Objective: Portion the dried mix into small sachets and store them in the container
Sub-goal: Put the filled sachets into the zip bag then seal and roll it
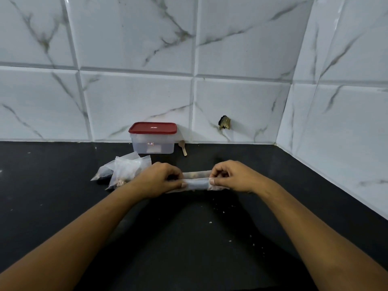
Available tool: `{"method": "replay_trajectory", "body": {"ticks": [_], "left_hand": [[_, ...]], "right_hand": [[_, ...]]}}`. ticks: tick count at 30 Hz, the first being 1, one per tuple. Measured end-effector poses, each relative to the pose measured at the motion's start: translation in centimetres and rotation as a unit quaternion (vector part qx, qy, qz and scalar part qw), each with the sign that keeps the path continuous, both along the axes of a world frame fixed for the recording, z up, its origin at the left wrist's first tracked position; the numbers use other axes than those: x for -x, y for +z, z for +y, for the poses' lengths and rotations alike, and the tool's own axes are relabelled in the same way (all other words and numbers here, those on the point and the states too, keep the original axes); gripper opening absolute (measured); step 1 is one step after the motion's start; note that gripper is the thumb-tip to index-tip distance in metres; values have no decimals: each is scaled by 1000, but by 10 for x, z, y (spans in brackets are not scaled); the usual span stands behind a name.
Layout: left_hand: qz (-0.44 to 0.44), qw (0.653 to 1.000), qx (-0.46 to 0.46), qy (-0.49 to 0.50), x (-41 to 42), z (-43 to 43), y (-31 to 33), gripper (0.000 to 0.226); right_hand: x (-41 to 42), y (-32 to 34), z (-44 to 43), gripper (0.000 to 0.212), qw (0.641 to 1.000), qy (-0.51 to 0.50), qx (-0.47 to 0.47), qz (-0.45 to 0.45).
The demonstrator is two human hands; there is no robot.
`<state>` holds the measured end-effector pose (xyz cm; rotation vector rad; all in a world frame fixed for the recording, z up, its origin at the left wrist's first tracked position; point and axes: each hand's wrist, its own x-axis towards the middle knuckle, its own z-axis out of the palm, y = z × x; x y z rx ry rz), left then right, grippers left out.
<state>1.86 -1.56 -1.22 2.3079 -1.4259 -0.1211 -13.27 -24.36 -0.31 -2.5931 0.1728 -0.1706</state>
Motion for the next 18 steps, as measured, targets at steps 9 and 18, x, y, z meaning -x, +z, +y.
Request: {"method": "replay_trajectory", "body": {"ticks": [9,18], "left_hand": [[-39,998,1,50,4,-13,-10,8],[-111,991,12,68,4,-15,-20,15]], "right_hand": [[-7,-22,14,6,981,-37,158,-104],[-9,-27,2,27,952,5,269,-145]]}}
